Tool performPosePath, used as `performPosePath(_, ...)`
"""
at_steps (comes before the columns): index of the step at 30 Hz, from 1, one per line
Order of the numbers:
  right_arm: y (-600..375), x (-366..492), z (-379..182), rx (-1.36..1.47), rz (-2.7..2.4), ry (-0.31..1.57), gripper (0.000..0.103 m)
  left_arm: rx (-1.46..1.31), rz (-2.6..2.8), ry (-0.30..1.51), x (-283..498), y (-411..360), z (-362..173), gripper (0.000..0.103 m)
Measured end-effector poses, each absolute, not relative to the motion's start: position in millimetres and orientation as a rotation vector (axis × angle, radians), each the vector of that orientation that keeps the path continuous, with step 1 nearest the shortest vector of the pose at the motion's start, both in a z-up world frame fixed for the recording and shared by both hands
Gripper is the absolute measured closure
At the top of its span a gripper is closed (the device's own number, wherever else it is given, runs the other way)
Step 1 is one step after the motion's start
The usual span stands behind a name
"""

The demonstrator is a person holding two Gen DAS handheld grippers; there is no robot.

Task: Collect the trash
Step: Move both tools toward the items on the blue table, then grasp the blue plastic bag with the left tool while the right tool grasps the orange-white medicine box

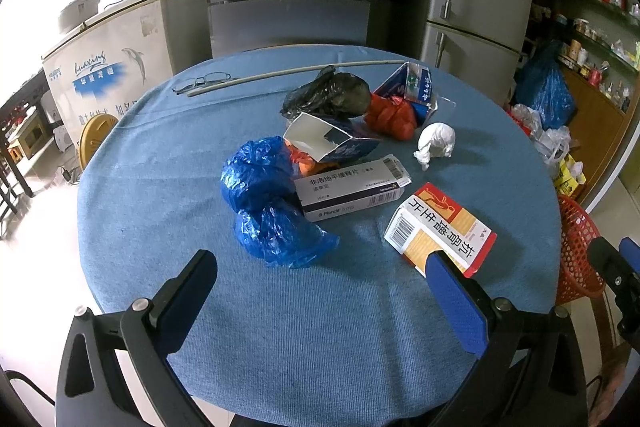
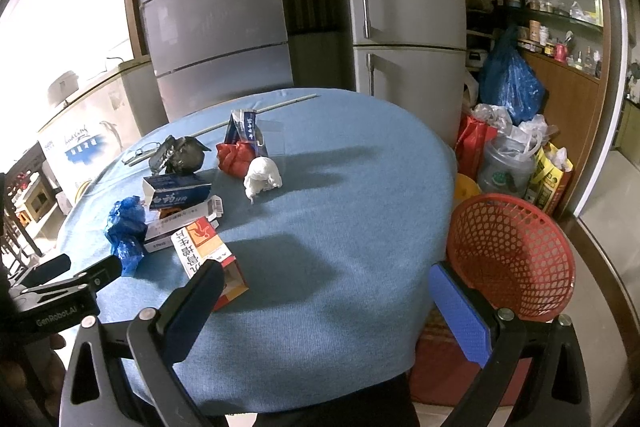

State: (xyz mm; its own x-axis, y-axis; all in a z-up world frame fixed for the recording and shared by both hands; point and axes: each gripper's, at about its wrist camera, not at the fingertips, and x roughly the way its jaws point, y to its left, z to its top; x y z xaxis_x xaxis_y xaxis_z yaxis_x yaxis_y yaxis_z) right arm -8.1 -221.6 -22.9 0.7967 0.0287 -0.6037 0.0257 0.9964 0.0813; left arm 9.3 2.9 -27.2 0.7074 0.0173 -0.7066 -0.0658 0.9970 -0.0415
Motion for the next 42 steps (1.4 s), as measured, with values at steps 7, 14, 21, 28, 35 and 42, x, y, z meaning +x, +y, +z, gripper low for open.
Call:
performPosePath(7, -221, -8, -24, 0.087, 0.002, 0.652, 0.0, -0.067, 0.047, 0.789, 10, 3, -29, 0.0)
performPosePath(14, -221, -8, -26, 0.086, 0.003, 0.659, 0.0, -0.07, 0.046, 0.797, 11, 3, -31, 0.0)
performPosePath(21, -220, -6, -27, 0.082, 0.006, 0.665, 0.0, -0.089, 0.068, 0.784, 11, 10, -29, 0.0)
performPosePath(28, -204, 2, -32, 0.067, 0.154, 0.709, 0.0, -0.168, 0.207, 0.746, 9, 49, -28, 0.0)
performPosePath(35, -175, 23, -36, -0.005, 0.316, 0.742, 0.0, -0.186, 0.228, 0.794, 17, 63, -42, 0.0)
performPosePath(42, -150, 75, -56, -0.062, 0.422, 0.841, 0.0, -0.24, 0.259, 0.807, 30, 75, -46, 0.0)
